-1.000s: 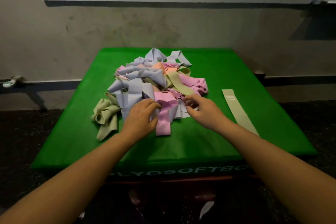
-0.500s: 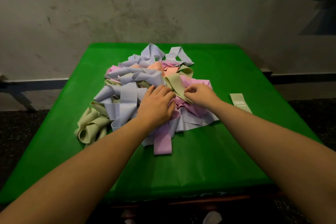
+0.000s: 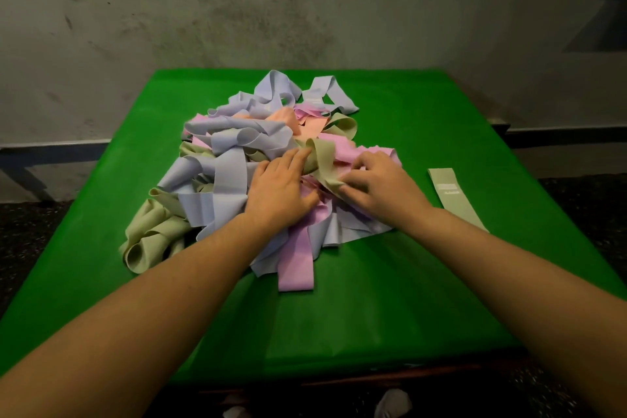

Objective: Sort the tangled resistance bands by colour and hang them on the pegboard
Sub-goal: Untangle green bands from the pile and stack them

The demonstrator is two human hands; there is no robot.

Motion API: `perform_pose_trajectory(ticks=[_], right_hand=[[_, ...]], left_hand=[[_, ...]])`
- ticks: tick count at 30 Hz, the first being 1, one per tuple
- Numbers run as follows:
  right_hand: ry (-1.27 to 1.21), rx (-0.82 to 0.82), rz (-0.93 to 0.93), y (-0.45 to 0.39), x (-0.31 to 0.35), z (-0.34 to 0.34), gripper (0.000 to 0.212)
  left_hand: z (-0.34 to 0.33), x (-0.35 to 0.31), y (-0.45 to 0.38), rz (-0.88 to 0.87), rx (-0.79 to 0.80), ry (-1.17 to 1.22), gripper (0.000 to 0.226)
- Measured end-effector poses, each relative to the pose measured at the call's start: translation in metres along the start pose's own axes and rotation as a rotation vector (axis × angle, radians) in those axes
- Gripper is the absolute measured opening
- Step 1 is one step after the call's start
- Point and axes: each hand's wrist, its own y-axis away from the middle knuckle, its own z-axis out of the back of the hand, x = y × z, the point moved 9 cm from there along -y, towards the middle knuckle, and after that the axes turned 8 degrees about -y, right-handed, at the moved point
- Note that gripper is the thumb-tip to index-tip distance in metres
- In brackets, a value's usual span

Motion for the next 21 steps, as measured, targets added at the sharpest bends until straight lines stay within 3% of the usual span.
perform_pose_trajectory(ticks=[3,6,8,11,14,16,19,21], right_hand=[[-0.127,-0.084,-0.008,0.011,0.011,0.027,0.018],[-0.615,-0.079,-0.233,0.015,0.009,0.037,0.007],[-0.991,-0.162,-0.399,0.019,0.004,0.041,0.021],[-1.2,-0.325,-0.623,0.027,-0.003,0.049,0.024],[-1.502,-0.374,-0.848,0.036,-0.004,0.041,0.028],[-1.407,-0.265,-0.964,0.044,-0.009,0.031,0.036],[-1.173,-0.019,-0.998,0.055,-0.015,0.012,0.014],[-0.986,0.145,-0.966,0.062,-0.015,0.001,0.017]], left_hand=[[0.0,0.0,0.001,0.034,0.013,0.054,0.074],[0.002,0.0,0.003,0.07,0.04,0.129,0.073],[0.006,-0.007,0.006,0.041,0.051,0.131,0.069],[0.008,-0.013,0.009,0.018,0.091,0.143,0.067],[0.006,-0.015,0.01,-0.003,0.106,0.098,0.066],[0.005,-0.017,0.012,-0.017,0.095,0.063,0.063],[0.005,-0.021,0.013,-0.014,0.086,0.058,0.059],[0.005,-0.025,0.014,-0.026,0.099,0.055,0.059]])
